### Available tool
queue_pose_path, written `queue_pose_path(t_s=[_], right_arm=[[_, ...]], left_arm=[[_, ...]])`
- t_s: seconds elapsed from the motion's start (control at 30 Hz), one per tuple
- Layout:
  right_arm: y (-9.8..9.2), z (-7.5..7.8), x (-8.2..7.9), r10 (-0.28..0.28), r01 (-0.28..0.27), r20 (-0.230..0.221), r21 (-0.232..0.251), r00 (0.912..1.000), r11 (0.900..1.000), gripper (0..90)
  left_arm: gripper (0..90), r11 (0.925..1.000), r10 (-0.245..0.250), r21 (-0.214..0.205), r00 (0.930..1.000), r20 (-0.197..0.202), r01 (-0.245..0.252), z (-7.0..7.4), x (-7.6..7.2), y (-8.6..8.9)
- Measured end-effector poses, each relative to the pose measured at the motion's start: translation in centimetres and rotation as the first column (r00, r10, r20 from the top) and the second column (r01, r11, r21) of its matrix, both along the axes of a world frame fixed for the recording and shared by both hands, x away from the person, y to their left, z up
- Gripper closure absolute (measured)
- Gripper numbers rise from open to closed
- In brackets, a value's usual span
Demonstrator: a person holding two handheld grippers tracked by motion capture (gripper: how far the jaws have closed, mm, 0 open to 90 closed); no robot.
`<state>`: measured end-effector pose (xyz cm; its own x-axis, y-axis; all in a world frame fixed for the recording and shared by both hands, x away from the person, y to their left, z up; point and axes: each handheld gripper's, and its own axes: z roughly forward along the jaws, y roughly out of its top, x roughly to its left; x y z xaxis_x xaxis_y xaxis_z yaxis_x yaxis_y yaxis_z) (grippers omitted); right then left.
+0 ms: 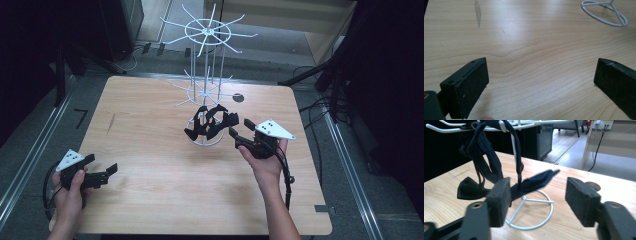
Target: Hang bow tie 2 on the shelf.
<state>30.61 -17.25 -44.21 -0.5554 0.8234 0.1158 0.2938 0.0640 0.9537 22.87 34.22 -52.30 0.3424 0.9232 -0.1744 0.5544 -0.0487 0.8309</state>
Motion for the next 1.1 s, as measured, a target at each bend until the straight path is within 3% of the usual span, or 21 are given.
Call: queue_pose_path(t_s=[0.13,0.27,0.43,0.83,1.1], right_arm=[[-0.6,-0.4,-0.4,-0.008,0.008,0.001,0.015,1.0,0.9999,23.3],[-1.0,-0.8,-0.8,0.023,-0.022,-0.018,0.043,0.9996,0.9988,15.9],[-1.5,-1.3,-1.4,0.018,-0.018,-0.016,0.017,0.9997,0.9997,9.5],[-3.5,-2.9,-2.5,0.008,-0.006,-0.057,0.023,0.9983,0.9997,6.7],[-5.1,-3.7,-3.3,-0.016,0.016,-0.07,0.002,0.9974,0.9999,6.7]], left_arm=[[0.2,1.0,0.0,0.0,1.0,-0.001,0.0,0.0,0.0,0.0],[0.2,1.0,0.001,0.0,1.0,0.0,-0.001,0.0,0.0,0.0],[0.2,1.0,0.001,0.001,1.0,0.001,-0.001,0.0,0.0,0.0],[0.2,1.0,0.0,0.001,1.0,0.002,0.0,0.0,0.0,0.0],[0.2,1.0,0.0,0.002,1.0,0.001,0.0,0.0,0.0,0.0]])
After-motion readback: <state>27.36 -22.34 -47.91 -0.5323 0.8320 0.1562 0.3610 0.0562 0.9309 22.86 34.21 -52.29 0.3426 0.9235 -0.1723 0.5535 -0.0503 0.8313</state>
